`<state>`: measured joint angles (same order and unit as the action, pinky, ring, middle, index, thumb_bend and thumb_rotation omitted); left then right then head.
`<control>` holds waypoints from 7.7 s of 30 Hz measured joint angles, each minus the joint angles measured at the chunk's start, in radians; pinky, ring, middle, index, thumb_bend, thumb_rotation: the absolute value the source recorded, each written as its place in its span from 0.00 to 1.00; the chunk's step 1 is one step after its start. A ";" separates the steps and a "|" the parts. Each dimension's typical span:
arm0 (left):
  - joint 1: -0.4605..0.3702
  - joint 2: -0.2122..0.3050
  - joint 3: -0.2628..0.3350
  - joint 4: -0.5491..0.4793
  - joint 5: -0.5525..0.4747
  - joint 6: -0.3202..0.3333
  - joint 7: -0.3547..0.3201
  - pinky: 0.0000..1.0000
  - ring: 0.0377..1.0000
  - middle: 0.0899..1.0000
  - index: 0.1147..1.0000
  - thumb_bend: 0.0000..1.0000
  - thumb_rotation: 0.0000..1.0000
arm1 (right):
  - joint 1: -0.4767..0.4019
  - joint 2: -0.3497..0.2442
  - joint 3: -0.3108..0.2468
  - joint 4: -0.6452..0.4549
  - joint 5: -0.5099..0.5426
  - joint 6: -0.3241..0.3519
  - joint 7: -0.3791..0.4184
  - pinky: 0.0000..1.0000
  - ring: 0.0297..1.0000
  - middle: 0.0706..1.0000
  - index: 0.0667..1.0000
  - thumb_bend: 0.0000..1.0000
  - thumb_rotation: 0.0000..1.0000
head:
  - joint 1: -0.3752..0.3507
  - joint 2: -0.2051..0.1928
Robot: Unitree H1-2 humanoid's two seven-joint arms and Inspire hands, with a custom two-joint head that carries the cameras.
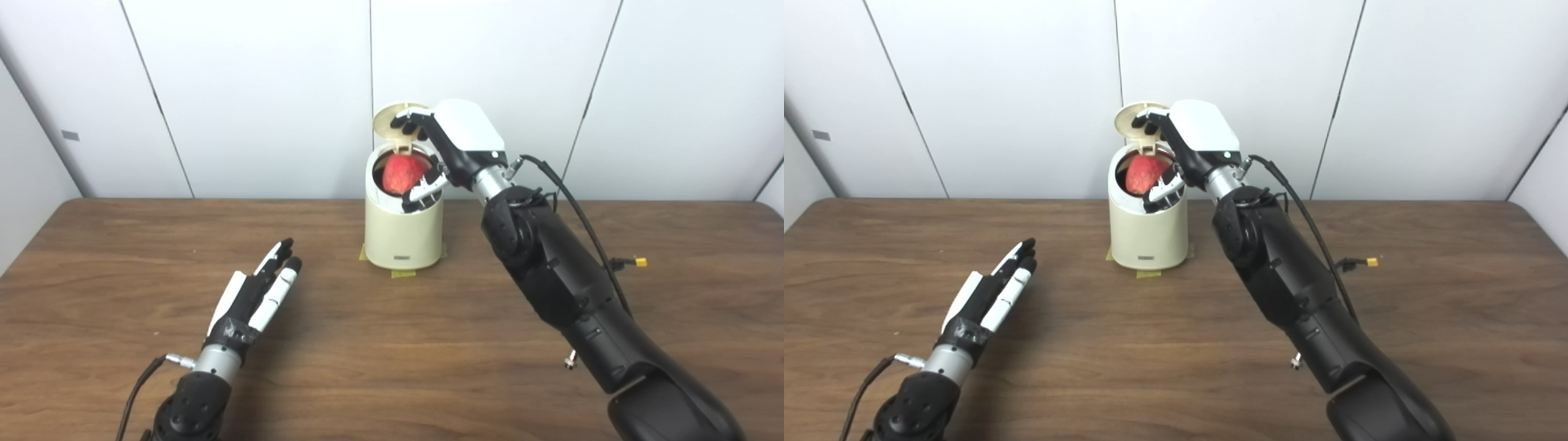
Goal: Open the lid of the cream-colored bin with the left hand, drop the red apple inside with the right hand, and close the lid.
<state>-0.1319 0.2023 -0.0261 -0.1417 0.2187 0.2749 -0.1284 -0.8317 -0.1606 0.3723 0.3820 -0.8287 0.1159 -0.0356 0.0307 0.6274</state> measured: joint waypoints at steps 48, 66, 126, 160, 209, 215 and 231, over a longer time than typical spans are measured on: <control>-0.225 0.009 0.092 0.111 -0.195 0.041 -0.018 0.92 0.94 0.93 0.95 0.60 0.91 | 0.479 0.164 -0.421 -0.418 0.521 0.195 -0.046 0.58 0.64 0.66 0.46 0.49 0.15 | -0.018 -0.025; -0.568 -0.011 0.124 0.300 -0.330 0.143 -0.050 0.97 0.96 0.95 0.94 0.56 1.00 | 0.661 0.240 -0.501 -0.417 0.953 0.105 0.035 0.95 0.96 0.96 0.92 0.60 1.00 | -0.028 -0.043; -0.904 0.160 -0.392 0.405 0.234 -0.050 -0.461 0.93 0.83 0.73 0.76 0.65 1.00 | 0.680 0.232 -0.449 -0.401 1.013 0.111 0.021 0.81 0.90 0.92 0.95 0.59 1.00 | -0.072 -0.046; -0.758 0.230 -0.507 0.219 0.518 -0.185 -0.548 0.91 0.83 0.82 0.83 0.62 1.00 | 0.670 0.220 -0.447 -0.396 1.001 0.126 0.000 0.83 0.91 0.90 0.94 0.59 1.00 | -0.095 -0.028; -0.607 0.128 -0.113 0.028 0.449 -0.210 -0.422 0.92 0.95 0.91 0.99 0.50 1.00 | 0.657 0.230 -0.444 -0.409 0.984 0.176 -0.018 0.77 0.85 0.84 0.95 0.58 1.00 | -0.120 -0.017; -0.403 -0.006 0.018 -0.028 0.260 -0.104 -0.290 0.99 0.98 0.94 1.00 0.44 1.00 | 0.654 0.225 -0.451 -0.407 0.988 0.176 -0.018 0.78 0.85 0.85 0.95 0.58 1.00 | -0.118 -0.018; -0.123 -0.052 0.246 -0.068 -0.200 0.033 -0.150 0.97 0.96 0.97 1.00 0.49 1.00 | 0.663 0.207 -0.457 -0.445 0.991 0.165 -0.014 0.73 0.85 0.84 0.93 0.56 1.00 | -0.100 -0.017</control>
<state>-0.2553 0.1502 0.2196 -0.2099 0.0189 0.3078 -0.2780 -0.1688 0.0467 -0.0849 -0.0630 0.1622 0.2810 -0.0496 -0.0691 0.6105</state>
